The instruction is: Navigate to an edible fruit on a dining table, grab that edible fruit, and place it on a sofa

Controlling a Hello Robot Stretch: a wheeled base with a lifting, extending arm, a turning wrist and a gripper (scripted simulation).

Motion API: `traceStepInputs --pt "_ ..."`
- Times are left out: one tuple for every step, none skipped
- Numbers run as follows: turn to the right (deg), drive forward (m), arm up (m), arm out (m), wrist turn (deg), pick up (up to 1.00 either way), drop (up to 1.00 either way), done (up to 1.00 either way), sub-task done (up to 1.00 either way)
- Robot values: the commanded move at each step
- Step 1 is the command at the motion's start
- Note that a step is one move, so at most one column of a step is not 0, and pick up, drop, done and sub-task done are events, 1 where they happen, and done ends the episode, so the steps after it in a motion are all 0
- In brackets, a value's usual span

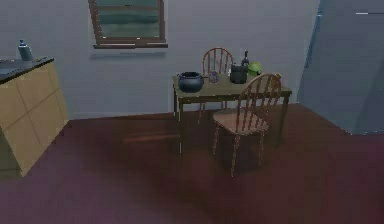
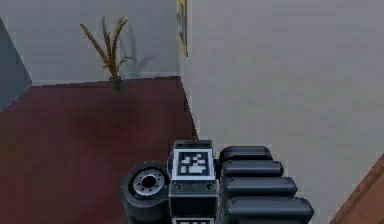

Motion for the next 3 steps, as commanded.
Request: traceStepInputs --pt "-6.0 0.00 0.00 0.00 0.0 0.00 0.00 0.00 0.00" --pt "0.0 0.10 0.00 0.00 0.0 0.00 0.00 0.00 0.00" --pt "-45.0 0.00 0.00 0.00 0.0 0.00 0.00 0.00 0.00"
